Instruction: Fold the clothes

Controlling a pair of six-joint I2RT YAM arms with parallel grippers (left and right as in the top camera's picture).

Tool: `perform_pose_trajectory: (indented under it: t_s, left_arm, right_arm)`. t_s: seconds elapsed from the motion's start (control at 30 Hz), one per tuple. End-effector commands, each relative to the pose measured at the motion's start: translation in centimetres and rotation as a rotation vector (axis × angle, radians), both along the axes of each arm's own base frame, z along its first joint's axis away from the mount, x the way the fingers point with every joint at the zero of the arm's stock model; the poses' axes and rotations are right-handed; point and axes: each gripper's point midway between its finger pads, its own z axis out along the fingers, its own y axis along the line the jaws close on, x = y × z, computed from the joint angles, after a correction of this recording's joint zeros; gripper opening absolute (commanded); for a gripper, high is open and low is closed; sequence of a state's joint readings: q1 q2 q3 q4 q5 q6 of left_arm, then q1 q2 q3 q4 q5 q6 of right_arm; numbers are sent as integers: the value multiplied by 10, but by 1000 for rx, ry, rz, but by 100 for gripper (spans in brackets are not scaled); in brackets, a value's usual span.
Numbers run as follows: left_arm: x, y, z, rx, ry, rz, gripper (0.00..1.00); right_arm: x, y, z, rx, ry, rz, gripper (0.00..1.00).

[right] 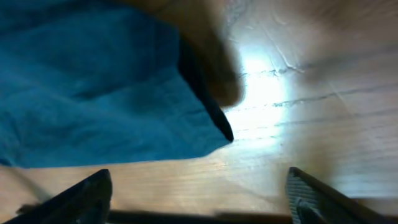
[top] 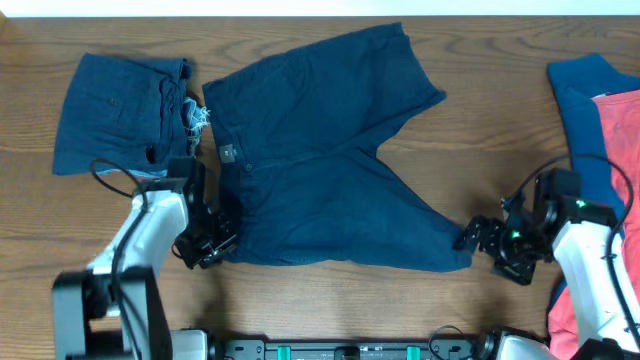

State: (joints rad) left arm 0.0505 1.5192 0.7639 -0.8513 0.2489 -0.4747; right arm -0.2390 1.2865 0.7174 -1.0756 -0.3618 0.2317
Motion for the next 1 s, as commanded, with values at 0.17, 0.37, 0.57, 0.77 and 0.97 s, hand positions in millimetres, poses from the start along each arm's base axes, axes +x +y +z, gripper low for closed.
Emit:
perform_pose_trajectory:
  t_s: [0.17,0.37,0.57,0.77,0.97]
  left_arm:
    - [-2,6,-3,33,-10,-1,34]
    - [-2,6,-3,34,-14,-1,34]
    - [-1,6,-3,36,-17,0,37]
    - [-1,11,-4,62,-14,-3,41]
    - [-7,8,-13,54,-6,28,46]
  right_arm:
    - [-5,14,-26,60,-6,-70,61]
    - [8,14,-27,70,-67,-78,20]
    - [25,31,-14,192,-153,-69,1]
    - [45,39,0,263,-246,-53,1]
    - [47,40,3,271,-255,-51,1]
